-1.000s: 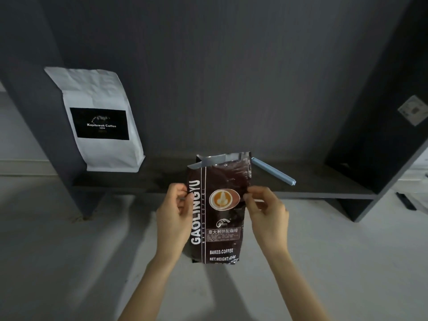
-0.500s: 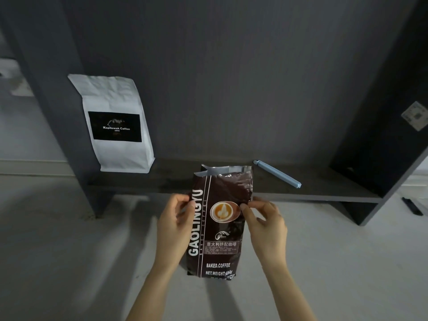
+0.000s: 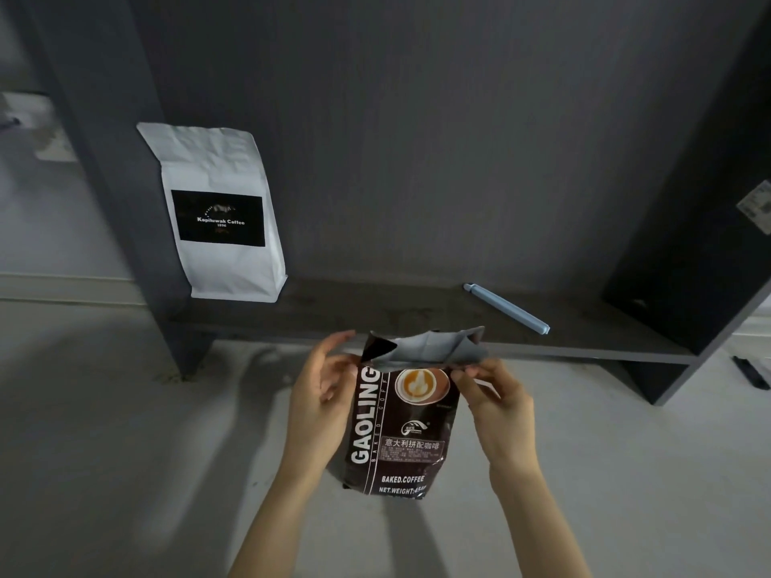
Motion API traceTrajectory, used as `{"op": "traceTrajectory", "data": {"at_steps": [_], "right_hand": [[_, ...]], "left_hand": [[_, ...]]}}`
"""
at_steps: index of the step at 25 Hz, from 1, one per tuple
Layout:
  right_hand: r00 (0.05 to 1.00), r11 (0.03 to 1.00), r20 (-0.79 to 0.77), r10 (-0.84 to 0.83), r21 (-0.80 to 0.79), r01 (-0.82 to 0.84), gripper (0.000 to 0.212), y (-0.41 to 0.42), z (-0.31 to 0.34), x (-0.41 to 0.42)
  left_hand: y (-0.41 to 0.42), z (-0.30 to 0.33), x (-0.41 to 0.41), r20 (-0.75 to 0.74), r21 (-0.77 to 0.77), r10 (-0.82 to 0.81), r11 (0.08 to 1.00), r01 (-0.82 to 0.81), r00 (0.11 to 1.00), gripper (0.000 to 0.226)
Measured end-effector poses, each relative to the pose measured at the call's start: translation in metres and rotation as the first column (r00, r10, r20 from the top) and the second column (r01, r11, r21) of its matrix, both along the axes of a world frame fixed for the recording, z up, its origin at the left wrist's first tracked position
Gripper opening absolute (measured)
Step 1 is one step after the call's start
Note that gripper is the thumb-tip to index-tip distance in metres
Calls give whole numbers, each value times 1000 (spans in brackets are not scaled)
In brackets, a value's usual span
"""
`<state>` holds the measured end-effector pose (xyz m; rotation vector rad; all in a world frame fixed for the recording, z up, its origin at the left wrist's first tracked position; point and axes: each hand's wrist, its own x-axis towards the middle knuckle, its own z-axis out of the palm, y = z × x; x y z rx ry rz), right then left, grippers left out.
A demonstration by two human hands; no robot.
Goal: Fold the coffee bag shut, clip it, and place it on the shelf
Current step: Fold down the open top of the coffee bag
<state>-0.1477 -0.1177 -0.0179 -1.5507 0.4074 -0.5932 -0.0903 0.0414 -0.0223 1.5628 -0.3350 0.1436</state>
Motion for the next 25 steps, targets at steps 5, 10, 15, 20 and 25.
{"op": "traceTrajectory", "data": {"at_steps": [5,10,15,20,25], "right_hand": [[995,995,34,98,-24,-97,37,-4,-5,1],[979,972,-25,203,-114,-205,54,-7,-1,-7],[962,962,-63,267,-45,-270,37,-9,4,-15],[934,931,-37,356,-76,-358,41,-6,-6,-14],[960,963,-106,259,-45,-265,59,-5,-22,-5]], "left_hand": [[3,-1,1,35,55,-7,998,5,999,36],[9,0,1,9,112,-44,993,43,999,37],[9,3,-2,-21,110,-159,981,160,987,24],[12,-13,0,-105,118,-270,952,282,957,47],[9,-20,3,-133,167,-218,957,238,967,46]]}}
